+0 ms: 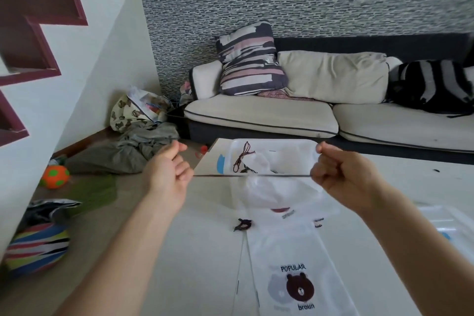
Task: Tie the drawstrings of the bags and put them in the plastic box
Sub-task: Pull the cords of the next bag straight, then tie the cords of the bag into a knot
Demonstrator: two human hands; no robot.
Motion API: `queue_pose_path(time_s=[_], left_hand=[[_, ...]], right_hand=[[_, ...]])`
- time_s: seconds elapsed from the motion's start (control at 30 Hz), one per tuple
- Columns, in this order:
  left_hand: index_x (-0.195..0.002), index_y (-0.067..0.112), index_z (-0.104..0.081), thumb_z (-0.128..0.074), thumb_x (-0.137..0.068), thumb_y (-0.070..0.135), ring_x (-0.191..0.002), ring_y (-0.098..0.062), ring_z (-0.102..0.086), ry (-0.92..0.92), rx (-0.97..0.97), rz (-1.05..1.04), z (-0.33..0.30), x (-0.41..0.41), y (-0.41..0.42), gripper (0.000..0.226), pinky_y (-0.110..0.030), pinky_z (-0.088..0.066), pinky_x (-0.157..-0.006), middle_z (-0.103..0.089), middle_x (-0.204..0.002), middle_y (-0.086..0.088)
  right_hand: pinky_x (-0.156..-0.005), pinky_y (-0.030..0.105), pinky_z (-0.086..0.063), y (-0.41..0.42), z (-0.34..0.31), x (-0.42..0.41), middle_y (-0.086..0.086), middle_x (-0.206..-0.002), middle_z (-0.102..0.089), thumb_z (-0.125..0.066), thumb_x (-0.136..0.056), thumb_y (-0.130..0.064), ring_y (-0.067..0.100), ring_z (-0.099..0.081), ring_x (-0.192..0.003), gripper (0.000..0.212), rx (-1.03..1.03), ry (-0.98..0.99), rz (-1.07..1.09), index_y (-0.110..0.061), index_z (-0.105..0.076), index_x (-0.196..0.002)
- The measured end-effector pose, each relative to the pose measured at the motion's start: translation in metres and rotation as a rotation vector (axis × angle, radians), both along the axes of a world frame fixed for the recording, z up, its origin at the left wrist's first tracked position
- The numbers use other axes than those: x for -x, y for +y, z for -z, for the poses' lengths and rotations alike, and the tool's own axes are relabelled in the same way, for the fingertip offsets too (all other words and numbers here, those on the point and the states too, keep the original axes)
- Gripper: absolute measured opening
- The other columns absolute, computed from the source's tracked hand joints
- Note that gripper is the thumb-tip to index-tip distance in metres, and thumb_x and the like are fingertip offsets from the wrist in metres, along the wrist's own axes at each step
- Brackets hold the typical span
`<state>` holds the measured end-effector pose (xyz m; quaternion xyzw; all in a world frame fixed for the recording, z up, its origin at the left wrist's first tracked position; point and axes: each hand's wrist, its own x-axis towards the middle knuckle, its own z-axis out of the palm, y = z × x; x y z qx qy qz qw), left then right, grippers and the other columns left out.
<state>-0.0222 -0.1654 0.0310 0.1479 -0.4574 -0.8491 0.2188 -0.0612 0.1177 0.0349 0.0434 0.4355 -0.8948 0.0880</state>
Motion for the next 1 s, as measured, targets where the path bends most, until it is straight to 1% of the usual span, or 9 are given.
queue_pose_path(time_s=[0.17,0.3,0.4,0.5,0.57,0.67,0.77,0.93,1.0], left_hand=[[-0.068,0.024,-0.063,-0.054,-0.102,0.024,-0.041,-0.010,-0.023,0.049,0.738,0.026,0.011,0.007,0.014,0.035,-0.021,-0.020,-0.046,-0.028,-0.045,0.012],[-0.073,0.018,-0.058,-0.051,-0.104,0.019,-0.042,-0.008,-0.024,0.105,0.703,0.087,0.011,0.004,0.023,0.031,-0.022,-0.022,-0.046,-0.029,-0.047,0.013],[-0.096,0.028,-0.053,-0.064,-0.095,0.025,-0.056,-0.014,-0.039,0.020,0.845,0.042,0.011,0.002,0.026,0.012,-0.031,-0.033,-0.056,-0.042,-0.064,0.008],[-0.123,0.038,-0.036,-0.075,-0.082,0.044,-0.076,-0.013,-0.047,-0.082,1.327,0.106,0.019,-0.009,0.016,0.057,-0.036,-0.043,-0.072,-0.044,-0.080,0.014],[-0.110,0.039,-0.046,-0.070,-0.077,0.065,-0.080,-0.009,-0.049,-0.054,1.538,0.247,0.019,-0.014,0.017,0.048,-0.034,-0.045,-0.075,-0.048,-0.088,0.015],[-0.073,0.031,-0.063,-0.063,-0.085,0.063,-0.059,-0.010,-0.044,-0.072,1.504,0.513,0.026,-0.010,0.013,0.034,-0.037,-0.044,-0.063,-0.059,-0.076,0.002],[-0.063,0.025,-0.058,-0.054,-0.098,0.048,-0.056,-0.014,-0.038,0.036,1.326,0.566,0.028,-0.011,0.018,0.042,-0.033,-0.033,-0.058,-0.046,-0.060,0.007],[-0.056,0.030,-0.060,-0.054,-0.096,0.043,-0.126,-0.003,-0.053,0.296,1.088,0.364,0.015,-0.010,0.030,0.042,-0.018,-0.037,-0.098,-0.064,-0.123,0.015],[-0.054,0.027,-0.058,-0.057,-0.098,0.036,-0.132,-0.006,-0.053,0.309,0.900,0.456,0.010,-0.014,0.038,0.045,-0.021,-0.034,-0.109,-0.073,-0.118,0.006]], right_hand=[[-0.047,0.017,-0.029,-0.018,-0.002,-0.017,-0.002,-0.061,-0.034,-0.066,-0.095,-0.028,0.009,-0.030,-0.048,0.019,-1.087,0.468,-0.189,-0.010,-0.068,-0.090],[-0.061,0.016,-0.044,-0.030,0.004,-0.026,-0.008,-0.071,-0.060,-0.081,-0.071,-0.058,-0.001,-0.054,-0.064,0.034,-1.599,0.679,-0.376,-0.031,-0.074,-0.090],[-0.058,0.013,-0.041,-0.033,0.007,-0.028,0.000,-0.079,-0.070,-0.082,-0.079,-0.042,0.000,-0.053,-0.060,0.027,-1.476,0.722,-0.325,-0.016,-0.075,-0.078],[-0.052,0.008,-0.038,-0.031,0.003,-0.029,0.000,-0.083,-0.072,-0.080,-0.084,-0.029,-0.004,-0.053,-0.054,0.017,-1.395,0.708,-0.261,-0.012,-0.076,-0.081],[-0.048,0.008,-0.037,-0.031,0.003,-0.031,0.001,-0.081,-0.070,-0.079,-0.085,-0.025,-0.004,-0.052,-0.051,0.015,-1.375,0.699,-0.275,-0.010,-0.076,-0.082],[-0.048,0.007,-0.037,-0.031,0.004,-0.031,0.000,-0.078,-0.068,-0.081,-0.084,-0.023,-0.004,-0.052,-0.049,0.016,-1.375,0.704,-0.283,-0.009,-0.074,-0.080],[-0.048,0.007,-0.036,-0.031,0.004,-0.030,-0.004,-0.074,-0.065,-0.082,-0.082,-0.023,-0.002,-0.050,-0.048,0.018,-1.301,0.694,-0.276,-0.009,-0.071,-0.078],[-0.044,0.016,-0.026,-0.025,0.007,-0.026,-0.005,-0.057,-0.042,-0.073,-0.086,-0.038,0.010,-0.029,-0.047,0.042,-1.083,0.545,-0.369,0.001,-0.059,-0.075],[-0.043,0.020,-0.022,-0.024,0.008,-0.026,-0.001,-0.057,-0.035,-0.069,-0.088,-0.038,0.011,-0.025,-0.046,0.041,-0.998,0.485,-0.476,0.000,-0.058,-0.076]])
